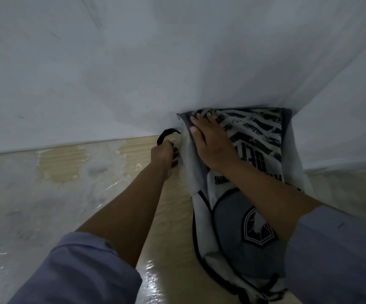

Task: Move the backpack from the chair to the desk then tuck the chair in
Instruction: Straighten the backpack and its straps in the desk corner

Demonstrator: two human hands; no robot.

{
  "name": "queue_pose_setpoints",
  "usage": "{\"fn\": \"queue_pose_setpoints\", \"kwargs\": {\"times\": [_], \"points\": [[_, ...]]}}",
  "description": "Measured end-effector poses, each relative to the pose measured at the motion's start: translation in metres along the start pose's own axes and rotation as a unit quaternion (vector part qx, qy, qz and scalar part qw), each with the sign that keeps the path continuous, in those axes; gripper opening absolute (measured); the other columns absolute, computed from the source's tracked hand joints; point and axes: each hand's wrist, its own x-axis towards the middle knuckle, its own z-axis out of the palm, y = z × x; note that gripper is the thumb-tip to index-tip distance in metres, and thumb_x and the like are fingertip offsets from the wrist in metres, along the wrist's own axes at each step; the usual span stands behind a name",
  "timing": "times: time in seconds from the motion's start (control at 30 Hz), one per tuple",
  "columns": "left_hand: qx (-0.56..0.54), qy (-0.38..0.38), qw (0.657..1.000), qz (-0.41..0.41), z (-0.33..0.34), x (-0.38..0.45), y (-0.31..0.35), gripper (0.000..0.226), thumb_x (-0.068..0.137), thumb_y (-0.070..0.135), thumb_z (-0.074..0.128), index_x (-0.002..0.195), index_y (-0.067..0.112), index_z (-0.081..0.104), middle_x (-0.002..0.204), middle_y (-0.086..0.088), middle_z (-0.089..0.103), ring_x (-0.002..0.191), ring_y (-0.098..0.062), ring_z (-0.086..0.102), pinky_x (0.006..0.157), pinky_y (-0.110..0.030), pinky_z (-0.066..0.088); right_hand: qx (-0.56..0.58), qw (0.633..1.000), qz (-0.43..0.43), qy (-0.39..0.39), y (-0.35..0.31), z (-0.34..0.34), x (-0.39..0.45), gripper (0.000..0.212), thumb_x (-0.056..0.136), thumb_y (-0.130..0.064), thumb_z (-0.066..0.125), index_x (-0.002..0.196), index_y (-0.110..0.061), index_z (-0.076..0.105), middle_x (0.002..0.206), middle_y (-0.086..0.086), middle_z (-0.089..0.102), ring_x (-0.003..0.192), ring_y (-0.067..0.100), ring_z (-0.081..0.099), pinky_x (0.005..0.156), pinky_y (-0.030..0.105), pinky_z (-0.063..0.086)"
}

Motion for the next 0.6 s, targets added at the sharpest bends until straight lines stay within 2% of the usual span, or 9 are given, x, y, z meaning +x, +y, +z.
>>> {"fn": "queue_pose_setpoints", "kwargs": {"times": [0.13,0.2,0.27,0.33,0.4,0.47,0.6], "points": [[0.079,0.029,0.994,0.073,-0.003,-0.030,-0.002,0.040,0.099,0.047,0.048,0.095,0.011,0.066,0.095,-0.007,0.069,0.093,-0.026,0.067,0.085,-0.039,0.059,-0.001,1.000,-0.009,0.020,0.010,-0.017,-0.029,0.044,0.108,-0.029,0.039,0.146,-0.010,0.049,0.151,0.012,0.049,0.143,0.028,0.040,0.123,0.039,0.026],[0.130,0.044,0.982,0.132,-0.005,-0.050,-0.010,0.049,0.096,0.055,0.047,0.082,0.012,0.065,0.086,-0.007,0.068,0.087,-0.028,0.066,0.076,-0.034,0.054,-0.008,0.999,0.007,0.042,0.019,-0.026,-0.047,0.043,0.107,-0.030,0.043,0.145,-0.011,0.050,0.150,0.011,0.050,0.140,0.026,0.043,0.119,0.035,0.031],[0.176,0.054,0.967,0.177,-0.006,-0.069,-0.024,0.060,0.093,0.061,0.046,0.095,0.007,0.072,0.094,-0.008,0.071,0.092,-0.027,0.068,0.072,-0.031,0.052,-0.017,0.997,0.029,0.069,0.029,-0.037,-0.068,0.044,0.106,-0.033,0.046,0.145,-0.012,0.050,0.147,0.009,0.053,0.136,0.025,0.047,0.114,0.032,0.036],[0.213,0.074,0.952,0.208,-0.005,-0.085,-0.040,0.062,0.091,0.064,0.048,0.114,0.011,0.070,0.108,-0.006,0.072,0.101,-0.024,0.067,0.081,-0.035,0.054,-0.040,0.992,0.033,0.114,0.039,-0.045,-0.087,0.043,0.104,-0.032,0.049,0.140,-0.011,0.055,0.140,0.011,0.058,0.129,0.027,0.052,0.109,0.033,0.039],[0.228,0.099,0.941,0.232,-0.002,-0.102,-0.061,0.063,0.089,0.065,0.053,0.125,0.015,0.063,0.119,0.000,0.067,0.105,-0.019,0.062,0.089,-0.033,0.051,-0.073,0.984,0.031,0.157,0.052,-0.054,-0.110,0.041,0.102,-0.029,0.052,0.136,-0.007,0.059,0.133,0.014,0.063,0.125,0.032,0.056,0.109,0.040,0.044],[0.223,0.120,0.935,0.249,0.001,-0.117,-0.083,0.062,0.087,0.065,0.057,0.124,0.015,0.058,0.115,0.003,0.062,0.102,-0.016,0.057,0.085,-0.030,0.045,-0.102,0.980,0.054,0.162,0.065,-0.061,-0.130,0.044,0.101,-0.031,0.050,0.138,-0.007,0.056,0.139,0.014,0.059,0.131,0.033,0.051,0.112,0.047,0.042],[0.213,0.163,0.933,0.239,0.011,-0.143,-0.129,0.052,0.086,0.064,0.060,0.098,0.015,0.054,0.086,0.006,0.059,0.087,-0.022,0.061,0.073,-0.031,0.041,-0.084,0.969,0.149,0.178,0.091,-0.065,-0.171,0.063,0.099,-0.043,0.050,0.152,-0.011,0.038,0.158,0.011,0.040,0.146,0.030,0.035,0.120,0.051,0.031]]}}
